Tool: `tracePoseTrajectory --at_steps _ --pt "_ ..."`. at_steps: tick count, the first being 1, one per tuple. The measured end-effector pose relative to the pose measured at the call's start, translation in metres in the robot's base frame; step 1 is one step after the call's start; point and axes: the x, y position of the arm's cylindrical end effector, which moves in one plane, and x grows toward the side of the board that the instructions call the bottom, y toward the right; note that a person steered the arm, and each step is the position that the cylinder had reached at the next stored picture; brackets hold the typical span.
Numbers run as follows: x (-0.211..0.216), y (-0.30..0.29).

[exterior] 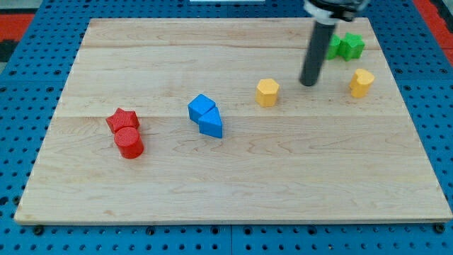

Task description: Move the yellow hexagon towards center right

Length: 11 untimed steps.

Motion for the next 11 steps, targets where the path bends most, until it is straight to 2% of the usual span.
tracePoseTrajectory --at_steps 1,2,3,5,7,8,9,10,11 --pt "-0.028 -0.063" --pt "-0.021 -0.129" --pt "0.010 -0.103" --pt "0.047 0.043" --pt "0.062 -0.037" --pt "0.090 -0.047" --pt "0.102 0.001" --pt "0.091 0.054" --pt "0.097 0.070"
